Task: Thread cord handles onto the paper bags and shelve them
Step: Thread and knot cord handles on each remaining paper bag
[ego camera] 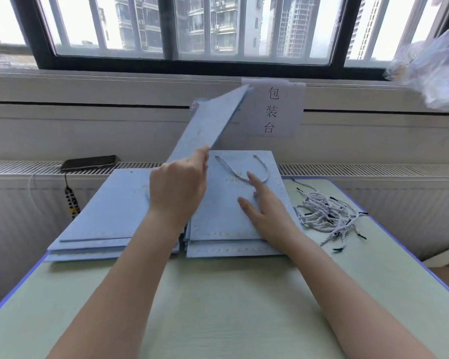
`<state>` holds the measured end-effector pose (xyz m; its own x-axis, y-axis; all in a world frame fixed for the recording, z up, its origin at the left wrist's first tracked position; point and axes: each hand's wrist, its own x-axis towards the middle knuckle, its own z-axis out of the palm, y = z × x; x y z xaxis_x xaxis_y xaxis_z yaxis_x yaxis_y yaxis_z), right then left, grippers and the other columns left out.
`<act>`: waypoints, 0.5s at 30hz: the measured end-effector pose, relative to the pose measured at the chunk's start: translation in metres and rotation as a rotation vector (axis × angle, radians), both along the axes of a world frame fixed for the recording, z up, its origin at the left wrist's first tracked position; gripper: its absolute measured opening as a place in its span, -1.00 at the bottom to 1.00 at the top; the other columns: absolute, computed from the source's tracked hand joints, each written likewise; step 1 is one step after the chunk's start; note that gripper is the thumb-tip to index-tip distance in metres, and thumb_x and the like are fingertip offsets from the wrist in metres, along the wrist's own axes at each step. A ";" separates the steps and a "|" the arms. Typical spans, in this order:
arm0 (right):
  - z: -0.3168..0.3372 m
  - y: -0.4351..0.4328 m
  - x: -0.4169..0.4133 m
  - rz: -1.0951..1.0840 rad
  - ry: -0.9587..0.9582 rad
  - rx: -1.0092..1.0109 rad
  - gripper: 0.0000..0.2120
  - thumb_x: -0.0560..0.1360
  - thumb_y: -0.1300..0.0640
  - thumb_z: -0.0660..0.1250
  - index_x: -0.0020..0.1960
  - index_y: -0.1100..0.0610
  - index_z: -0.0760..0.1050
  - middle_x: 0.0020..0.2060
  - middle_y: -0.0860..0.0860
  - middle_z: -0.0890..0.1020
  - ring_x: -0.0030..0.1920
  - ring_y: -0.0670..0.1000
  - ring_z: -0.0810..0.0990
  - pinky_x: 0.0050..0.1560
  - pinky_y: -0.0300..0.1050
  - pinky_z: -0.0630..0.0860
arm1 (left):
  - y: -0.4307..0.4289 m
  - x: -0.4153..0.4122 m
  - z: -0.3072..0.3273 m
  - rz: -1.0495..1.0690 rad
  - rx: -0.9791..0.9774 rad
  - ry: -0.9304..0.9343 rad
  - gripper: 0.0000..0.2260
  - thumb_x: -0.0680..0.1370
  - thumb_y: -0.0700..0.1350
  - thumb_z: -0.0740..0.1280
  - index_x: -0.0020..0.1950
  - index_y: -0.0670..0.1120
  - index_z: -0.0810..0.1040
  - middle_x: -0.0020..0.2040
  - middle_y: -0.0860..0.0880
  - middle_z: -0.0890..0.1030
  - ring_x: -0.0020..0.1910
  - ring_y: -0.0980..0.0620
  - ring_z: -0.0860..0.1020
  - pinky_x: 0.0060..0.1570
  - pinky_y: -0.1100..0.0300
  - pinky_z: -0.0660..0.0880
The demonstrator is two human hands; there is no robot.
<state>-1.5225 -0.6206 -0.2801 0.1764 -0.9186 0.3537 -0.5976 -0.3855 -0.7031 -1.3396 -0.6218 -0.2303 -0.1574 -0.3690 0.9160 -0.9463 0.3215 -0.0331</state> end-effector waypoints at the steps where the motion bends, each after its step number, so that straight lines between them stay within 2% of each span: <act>1: 0.000 -0.002 -0.001 -0.043 -0.075 -0.014 -0.43 0.60 0.00 0.18 0.53 -0.07 0.01 0.44 -0.07 0.27 0.35 -0.05 0.36 0.25 -0.27 0.29 | -0.003 -0.003 -0.005 -0.056 -0.010 -0.048 -0.80 0.51 -0.15 0.26 -0.01 -0.13 0.67 -0.56 -0.09 0.49 -0.66 -0.11 0.41 -0.52 0.29 0.24; 3: 0.004 -0.007 -0.004 -0.132 -0.287 -0.027 -0.45 0.61 0.03 0.14 0.53 -0.05 -0.01 0.36 -0.08 0.35 0.15 -0.09 0.50 0.07 -0.46 0.34 | -0.009 -0.005 -0.017 -0.210 0.007 -0.131 -0.76 0.52 -0.12 0.21 -0.02 -0.10 0.67 -0.50 -0.04 0.55 -0.61 -0.08 0.46 -0.57 0.29 0.28; 4: 0.007 -0.009 -0.006 -0.156 -0.429 -0.026 -0.47 0.62 0.02 0.12 0.53 -0.06 -0.01 0.33 -0.09 0.36 0.11 -0.11 0.51 0.13 -0.43 0.37 | -0.012 -0.004 -0.023 -0.282 0.023 -0.155 -0.76 0.53 -0.12 0.21 -0.02 -0.10 0.67 -0.44 -0.02 0.60 -0.57 -0.07 0.51 -0.59 0.27 0.33; 5: 0.009 -0.011 -0.010 -0.168 -0.585 -0.017 -0.48 0.63 0.00 0.08 0.53 -0.08 -0.02 0.33 -0.10 0.36 0.13 -0.09 0.52 0.23 -0.23 0.43 | -0.014 -0.003 -0.028 -0.335 0.038 -0.165 -0.76 0.53 -0.12 0.21 -0.03 -0.10 0.67 -0.38 0.00 0.64 -0.50 -0.06 0.56 -0.60 0.26 0.37; 6: 0.011 -0.013 -0.015 -0.177 -0.736 0.009 -0.50 0.64 -0.02 0.05 0.53 -0.10 -0.03 0.34 -0.09 0.36 0.16 -0.05 0.52 0.22 0.00 0.49 | -0.016 -0.002 -0.032 -0.369 0.053 -0.170 -0.76 0.53 -0.12 0.21 -0.03 -0.09 0.67 -0.32 0.02 0.67 -0.44 -0.04 0.60 -0.59 0.26 0.39; 7: 0.014 -0.015 -0.019 -0.186 -0.860 0.038 -0.51 0.65 -0.03 0.03 0.53 -0.10 -0.04 0.33 -0.08 0.36 0.18 -0.01 0.53 0.16 0.11 0.53 | -0.019 -0.002 -0.035 -0.393 0.065 -0.177 -0.76 0.53 -0.12 0.21 -0.02 -0.09 0.67 -0.28 0.03 0.68 -0.40 -0.02 0.62 -0.59 0.25 0.41; 8: 0.016 -0.017 -0.024 -0.198 -0.942 0.054 -0.51 0.64 -0.04 0.03 0.53 -0.10 -0.04 0.31 -0.08 0.36 0.17 0.01 0.54 0.10 0.13 0.56 | -0.020 -0.002 -0.039 -0.411 0.082 -0.187 -0.77 0.54 -0.12 0.21 -0.01 -0.08 0.67 -0.26 0.05 0.68 -0.38 -0.02 0.63 -0.58 0.24 0.41; 11: 0.015 -0.021 -0.034 -0.184 -1.042 0.085 -0.50 0.64 -0.02 0.07 0.53 -0.08 -0.01 0.25 -0.06 0.39 0.13 0.01 0.54 -0.03 0.02 0.59 | -0.024 -0.007 -0.056 -0.443 0.166 -0.213 -0.77 0.55 -0.11 0.20 -0.04 -0.03 0.66 -0.25 0.07 0.67 -0.36 -0.01 0.62 -0.57 0.20 0.44; 13: 0.008 -0.027 -0.038 -0.206 -1.014 0.144 -0.48 0.62 0.15 0.13 0.53 0.00 0.05 0.23 -0.02 0.44 0.13 0.02 0.53 -0.09 -0.05 0.58 | -0.026 -0.012 -0.067 -0.446 0.267 -0.237 -0.77 0.59 -0.07 0.19 -0.06 0.01 0.65 -0.27 0.08 0.65 -0.35 -0.01 0.62 -0.56 0.17 0.43; 15: -0.001 -0.031 -0.040 -0.278 -0.953 0.204 -0.46 0.57 0.33 0.16 0.51 0.11 0.12 0.30 0.07 0.42 0.15 0.07 0.53 -0.16 -0.12 0.57 | -0.026 -0.015 -0.071 -0.453 0.337 -0.214 -0.75 0.59 -0.02 0.18 -0.04 0.04 0.66 -0.22 0.10 0.66 -0.28 0.02 0.63 -0.51 0.18 0.47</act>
<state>-1.5623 -0.6519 -0.2813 -0.3274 -0.9425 0.0672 0.1968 -0.1376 -0.9707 -1.3543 -0.6482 -0.3014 -0.5347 -0.4869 0.6907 -0.6965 0.7168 -0.0339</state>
